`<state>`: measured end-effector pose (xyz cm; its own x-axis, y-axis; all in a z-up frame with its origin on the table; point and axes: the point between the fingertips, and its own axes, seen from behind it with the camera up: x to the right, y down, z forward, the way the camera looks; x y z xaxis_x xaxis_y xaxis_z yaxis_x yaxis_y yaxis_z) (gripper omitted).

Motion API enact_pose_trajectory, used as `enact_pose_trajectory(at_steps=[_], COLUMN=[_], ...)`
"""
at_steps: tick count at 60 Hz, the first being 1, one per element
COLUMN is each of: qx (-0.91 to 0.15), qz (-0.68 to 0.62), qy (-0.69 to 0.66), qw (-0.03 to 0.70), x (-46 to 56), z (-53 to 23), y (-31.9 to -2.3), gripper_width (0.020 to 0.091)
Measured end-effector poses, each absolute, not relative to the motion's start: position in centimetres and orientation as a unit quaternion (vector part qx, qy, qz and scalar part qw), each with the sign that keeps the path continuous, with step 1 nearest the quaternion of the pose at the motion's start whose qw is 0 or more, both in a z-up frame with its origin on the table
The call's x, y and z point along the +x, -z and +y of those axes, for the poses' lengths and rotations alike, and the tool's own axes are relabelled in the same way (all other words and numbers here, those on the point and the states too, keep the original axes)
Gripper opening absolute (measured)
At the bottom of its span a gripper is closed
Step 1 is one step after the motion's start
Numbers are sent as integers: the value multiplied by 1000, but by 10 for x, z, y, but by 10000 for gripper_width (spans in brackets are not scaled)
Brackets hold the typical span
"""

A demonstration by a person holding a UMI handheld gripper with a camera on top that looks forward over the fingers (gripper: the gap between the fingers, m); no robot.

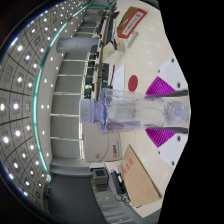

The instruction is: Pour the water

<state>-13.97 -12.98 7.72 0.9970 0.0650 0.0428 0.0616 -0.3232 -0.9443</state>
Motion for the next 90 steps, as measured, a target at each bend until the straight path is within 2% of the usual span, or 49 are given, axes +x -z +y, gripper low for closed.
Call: enact_pose_trajectory(at_steps=[5, 12, 13, 14, 25, 36, 47, 61, 70, 80, 90], qx=[-818, -826, -827, -827, -818, -797, -738, -628, -532, -455, -408], qz=[-39, -64, -66, -67, -76, -121, -249, -392, -480, -526, -559], qy=[9, 21, 23, 25, 70, 172, 327, 471, 558, 617, 633], qw=[574, 560, 558, 558, 565, 566, 535, 480, 419, 367, 347], x=[-138, -136, -135, -133, -91, -36, 6, 18, 16, 16, 3], z=[-131, -132, -134, -134, -123, -78, -13, 79, 124, 153, 165], y=[-78, -85, -88, -91, -149, -210, -244, -247, -231, -220, -208], gripper_width=[368, 365, 329, 329, 328, 331, 332, 329, 328, 330, 332])
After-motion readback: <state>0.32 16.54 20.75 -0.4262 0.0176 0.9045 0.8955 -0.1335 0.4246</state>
